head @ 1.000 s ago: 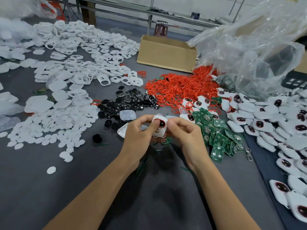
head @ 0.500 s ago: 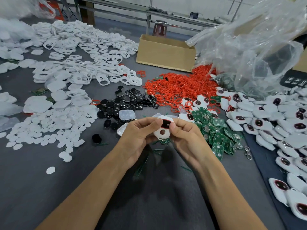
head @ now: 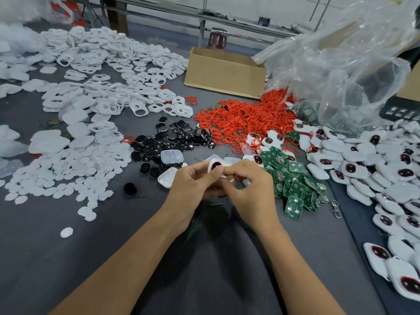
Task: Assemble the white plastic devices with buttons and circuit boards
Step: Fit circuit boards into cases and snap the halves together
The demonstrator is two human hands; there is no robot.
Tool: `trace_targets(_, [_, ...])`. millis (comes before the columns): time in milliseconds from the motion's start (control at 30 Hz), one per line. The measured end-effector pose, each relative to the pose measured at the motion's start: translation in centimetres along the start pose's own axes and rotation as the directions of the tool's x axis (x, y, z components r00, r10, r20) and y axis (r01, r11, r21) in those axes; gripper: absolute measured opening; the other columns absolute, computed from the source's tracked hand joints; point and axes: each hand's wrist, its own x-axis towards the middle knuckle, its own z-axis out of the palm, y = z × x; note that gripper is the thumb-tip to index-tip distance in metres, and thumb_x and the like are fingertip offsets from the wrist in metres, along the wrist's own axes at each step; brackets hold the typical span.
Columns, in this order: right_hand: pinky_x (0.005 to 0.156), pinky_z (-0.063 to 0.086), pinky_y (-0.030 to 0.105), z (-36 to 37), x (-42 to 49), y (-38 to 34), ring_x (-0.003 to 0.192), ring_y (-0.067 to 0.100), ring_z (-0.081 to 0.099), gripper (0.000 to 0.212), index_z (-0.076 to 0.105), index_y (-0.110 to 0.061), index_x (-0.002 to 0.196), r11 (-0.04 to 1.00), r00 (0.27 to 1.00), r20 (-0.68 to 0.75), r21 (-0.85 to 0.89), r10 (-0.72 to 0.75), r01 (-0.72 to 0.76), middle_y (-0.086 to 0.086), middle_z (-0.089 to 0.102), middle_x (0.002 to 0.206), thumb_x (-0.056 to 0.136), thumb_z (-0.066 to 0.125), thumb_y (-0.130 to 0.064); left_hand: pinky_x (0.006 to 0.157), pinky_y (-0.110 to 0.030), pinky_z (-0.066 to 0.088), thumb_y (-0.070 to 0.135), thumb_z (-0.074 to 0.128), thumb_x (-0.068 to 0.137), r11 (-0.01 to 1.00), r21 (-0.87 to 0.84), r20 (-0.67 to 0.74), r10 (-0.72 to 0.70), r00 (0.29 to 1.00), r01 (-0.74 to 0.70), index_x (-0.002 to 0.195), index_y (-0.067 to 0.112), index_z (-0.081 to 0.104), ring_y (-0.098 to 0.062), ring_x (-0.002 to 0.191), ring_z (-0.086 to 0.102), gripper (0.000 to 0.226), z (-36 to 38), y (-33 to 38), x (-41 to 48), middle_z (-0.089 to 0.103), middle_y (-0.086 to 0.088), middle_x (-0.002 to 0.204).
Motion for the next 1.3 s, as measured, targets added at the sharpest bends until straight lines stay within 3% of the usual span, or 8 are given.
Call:
trace_targets(233, [0.067, 0.044, 0.028, 0.1, 0.2, -0.4, 0.068, 0.016, 0.052, 0.036, 0.076, -0.017, 0.094, 0.994, 0.993, 0.087, 0.062, 0.085, -0.090, 0.009, 0.062, 0.080, 0.075, 0.062, 0.010, 0.066, -0.025, 0.057, -0.001, 0.048, 0.095, 0.998, -0.006, -0.041, -0.068, 0.997, 0.068, 0.093, 0.002, 0.069, -0.018, 0.073, 0.071, 0.021, -0.1, 0.3, 0.3, 0.072, -0.012, 0.084])
trace_targets(367, [0.062, 0.038, 0.022, -0.2, 0.3, -0.4, 0.065, 0.012, 0.045, 0.037, 0.073, -0.015, 0.094, 0.914, 0.967, 0.151, 0.324, 0.207, -0.246, -0.004, 0.063, 0.075, 0.066, 0.056, 0.001, 0.065, -0.026, 0.058, -0.008, 0.046, 0.093, 0.997, 0.013, -0.105, -0.069, 0.992, 0.070, 0.099, -0.004, 0.066, -0.023, 0.074, 0.072, 0.022, 0.1, 0.0, 0.5, 0.073, -0.014, 0.085])
trace_targets(467, [0.064, 0.042, 0.019, -1.0, 0.8, 0.0, 0.063, 0.008, 0.048, 0.040, 0.073, -0.014, 0.089, 0.815, 0.946, 0.091, 0.488, 0.311, -0.314, -0.012, 0.060, 0.068, 0.064, 0.053, 0.009, 0.059, -0.026, 0.058, -0.010, 0.046, 0.091, 0.996, -0.022, -0.171, -0.084, 0.982, 0.081, 0.093, -0.002, 0.065, -0.026, 0.069, 0.072, 0.021, 0.2, 0.1, 0.4, 0.074, -0.015, 0.081])
trace_targets(600, [0.047, 0.039, 0.011, -2.1, 1.2, 1.5, 0.049, 0.001, 0.045, 0.050, 0.073, -0.023, 0.082, 0.882, 0.914, -0.073, 0.304, 0.399, -0.361, -0.006, 0.059, 0.071, 0.071, 0.047, 0.018, 0.058, -0.026, 0.058, -0.006, 0.049, 0.093, 0.997, -0.022, -0.219, -0.079, 0.972, 0.076, 0.094, -0.003, 0.063, -0.031, 0.072, 0.073, 0.015, 0.3, 0.2, 0.3, 0.072, -0.020, 0.087])
trace_targets(800, [0.060, 0.039, 0.022, -3.0, 1.2, 3.2, 0.056, 0.001, 0.048, 0.045, 0.075, -0.027, 0.083, 0.932, 0.906, -0.216, 0.076, 0.363, -0.355, -0.013, 0.064, 0.069, 0.069, 0.049, 0.007, 0.059, -0.028, 0.059, -0.005, 0.048, 0.093, 0.993, -0.093, -0.221, -0.089, 0.971, 0.070, 0.092, -0.003, 0.059, -0.032, 0.070, 0.073, 0.011, 0.1, 0.7, 0.2, 0.072, -0.013, 0.074])
trace_targets(1033, [0.051, 0.034, 0.008, -3.1, 1.2, 3.2, 0.052, 0.000, 0.046, 0.041, 0.073, -0.026, 0.081, 0.948, 0.959, -0.107, -0.160, 0.262, -0.277, -0.015, 0.059, 0.064, 0.071, 0.053, 0.008, 0.057, -0.025, 0.058, -0.005, 0.053, 0.093, 0.998, -0.058, -0.295, -0.023, 0.955, 0.006, 0.100, -0.005, 0.060, -0.028, 0.071, 0.073, 0.010, -0.2, 0.5, 0.3, 0.073, -0.015, 0.085])
trace_targets(1167, [0.067, 0.038, 0.022, -3.0, 1.2, 2.8, 0.069, 0.013, 0.053, 0.040, 0.073, -0.024, 0.086, 0.937, 0.975, -0.037, -0.269, 0.221, -0.223, -0.011, 0.062, 0.075, 0.069, 0.056, 0.008, 0.054, -0.024, 0.056, -0.005, 0.055, 0.091, 0.998, 0.013, -0.426, 0.060, 0.903, -0.060, 0.092, 0.006, 0.061, -0.026, 0.068, 0.073, 0.012, -0.6, 0.4, 0.7, 0.071, -0.017, 0.087])
trace_targets(1300, [0.078, 0.032, 0.019, -2.5, 0.9, 1.9, 0.086, 0.009, 0.048, 0.032, 0.074, -0.024, 0.086, 0.953, 0.994, 0.059, -0.296, 0.093, -0.071, -0.017, 0.063, 0.084, 0.071, 0.066, 0.003, 0.053, -0.024, 0.055, -0.005, 0.055, 0.091, 0.997, 0.016, -0.446, 0.069, 0.892, -0.069, 0.091, 0.008, 0.060, -0.026, 0.068, 0.073, 0.014, -0.7, 0.2, 0.9, 0.071, -0.015, 0.086])
